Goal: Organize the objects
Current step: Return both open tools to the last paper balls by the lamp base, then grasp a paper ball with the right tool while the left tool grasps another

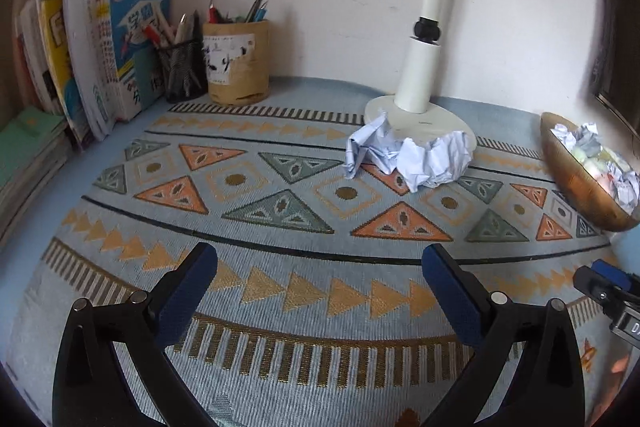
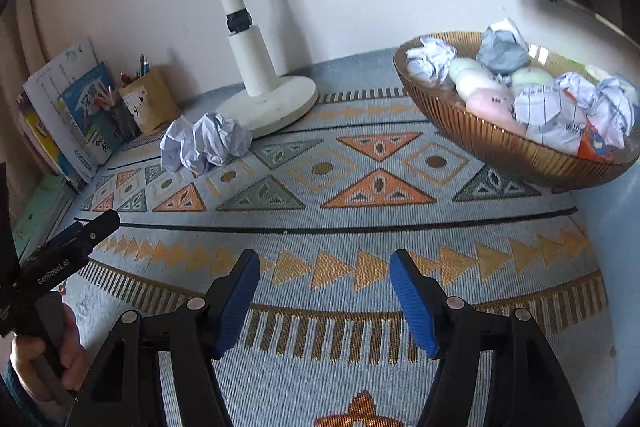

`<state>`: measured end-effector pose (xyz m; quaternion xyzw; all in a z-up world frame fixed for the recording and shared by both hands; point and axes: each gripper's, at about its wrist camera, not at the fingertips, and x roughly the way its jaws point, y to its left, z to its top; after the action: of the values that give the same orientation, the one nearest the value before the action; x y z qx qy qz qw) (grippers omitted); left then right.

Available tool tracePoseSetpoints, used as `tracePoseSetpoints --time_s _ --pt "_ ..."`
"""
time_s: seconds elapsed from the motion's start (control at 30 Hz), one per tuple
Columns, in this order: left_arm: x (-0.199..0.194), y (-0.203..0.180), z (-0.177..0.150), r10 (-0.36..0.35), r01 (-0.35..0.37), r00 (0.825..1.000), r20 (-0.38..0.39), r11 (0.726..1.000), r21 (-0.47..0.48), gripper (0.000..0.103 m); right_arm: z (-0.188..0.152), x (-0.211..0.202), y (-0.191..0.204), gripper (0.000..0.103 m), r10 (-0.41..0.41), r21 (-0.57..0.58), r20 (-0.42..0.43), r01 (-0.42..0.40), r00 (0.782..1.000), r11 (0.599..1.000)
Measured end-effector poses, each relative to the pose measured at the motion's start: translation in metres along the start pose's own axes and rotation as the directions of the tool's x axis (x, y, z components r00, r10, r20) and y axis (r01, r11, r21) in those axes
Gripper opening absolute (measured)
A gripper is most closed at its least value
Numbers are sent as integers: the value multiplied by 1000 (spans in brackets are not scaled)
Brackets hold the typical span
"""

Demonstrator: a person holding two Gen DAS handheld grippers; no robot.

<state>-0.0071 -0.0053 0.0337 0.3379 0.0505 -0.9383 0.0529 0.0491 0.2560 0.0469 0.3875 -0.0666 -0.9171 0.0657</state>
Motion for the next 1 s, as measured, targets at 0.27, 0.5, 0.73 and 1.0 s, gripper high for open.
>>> tracePoseSetpoints --time_s 0.27,0.5,0.73,1.0 --pt "9 5 -2 -42 41 998 -52 999 -20 102 -2 1 16 78 -65 -93 15 66 998 993" --pt "0 -2 0 -35 36 999 -14 999 31 102 3 10 12 83 -14 -67 -52 10 999 998" --pt "19 32 75 -257 255 965 -48 966 -36 102 42 29 29 83 209 66 -147 -201 967 977" --pt "114 19 110 -481 467 855 -192 877 -115 95 106 85 79 72 315 19 -127 -315 941 949"
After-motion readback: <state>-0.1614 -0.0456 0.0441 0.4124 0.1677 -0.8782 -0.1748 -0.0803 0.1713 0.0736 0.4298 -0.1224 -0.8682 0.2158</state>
